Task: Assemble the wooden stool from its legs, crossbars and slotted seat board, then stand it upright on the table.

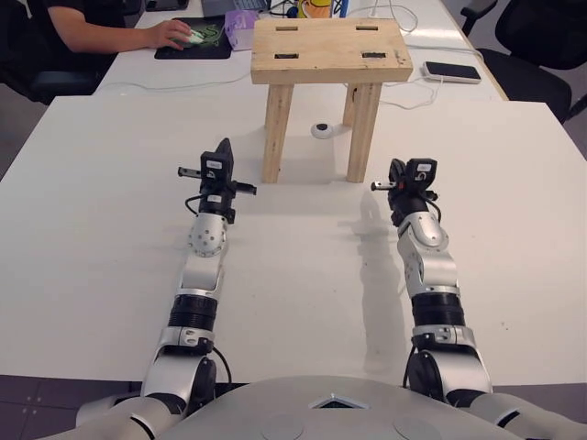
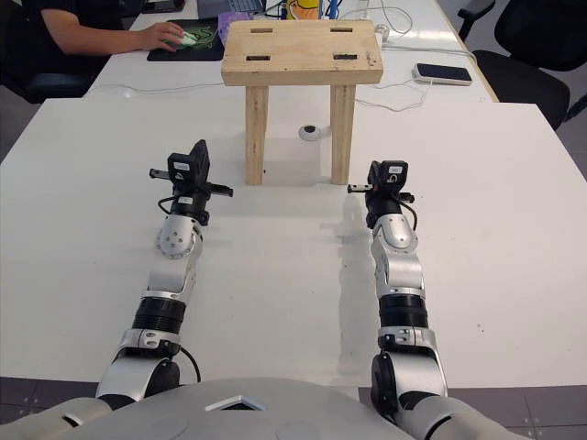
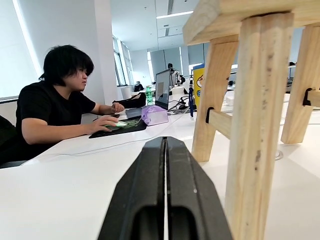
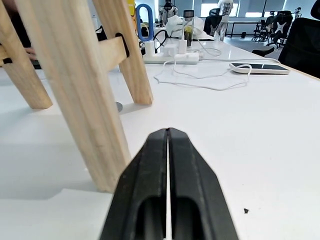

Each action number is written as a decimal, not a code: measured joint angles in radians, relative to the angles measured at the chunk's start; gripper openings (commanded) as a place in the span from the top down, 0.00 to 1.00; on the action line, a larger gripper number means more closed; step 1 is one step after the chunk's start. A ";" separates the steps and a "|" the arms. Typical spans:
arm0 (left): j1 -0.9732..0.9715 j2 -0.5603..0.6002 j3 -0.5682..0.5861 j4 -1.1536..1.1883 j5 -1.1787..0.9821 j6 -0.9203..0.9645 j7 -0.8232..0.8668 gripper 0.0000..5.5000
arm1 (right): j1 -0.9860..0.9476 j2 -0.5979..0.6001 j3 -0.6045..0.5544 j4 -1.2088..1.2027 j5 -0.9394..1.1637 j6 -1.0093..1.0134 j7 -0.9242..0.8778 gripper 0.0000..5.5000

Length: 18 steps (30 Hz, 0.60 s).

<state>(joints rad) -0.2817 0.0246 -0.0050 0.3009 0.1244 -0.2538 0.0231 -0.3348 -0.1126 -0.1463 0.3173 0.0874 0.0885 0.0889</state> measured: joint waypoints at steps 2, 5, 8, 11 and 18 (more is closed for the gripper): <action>-0.012 -0.007 -0.023 0.000 0.028 -0.006 0.016 0.99 | -0.062 -0.011 -0.005 0.050 0.008 0.015 0.001 1.00; -0.049 -0.024 -0.047 0.001 0.043 -0.020 0.034 0.99 | -0.107 -0.018 -0.007 0.084 0.012 0.014 -0.001 1.00; -0.061 -0.064 -0.056 0.034 0.040 -0.033 0.056 0.99 | -0.113 -0.044 -0.013 0.138 0.008 -0.002 -0.002 1.00; -0.061 -0.077 -0.063 0.049 0.037 -0.034 0.061 0.99 | -0.125 -0.063 -0.028 0.175 0.008 -0.022 -0.004 1.00; -0.050 -0.053 -0.040 0.107 -0.006 -0.058 0.033 0.99 | -0.125 -0.045 -0.011 0.195 -0.002 -0.047 -0.021 1.00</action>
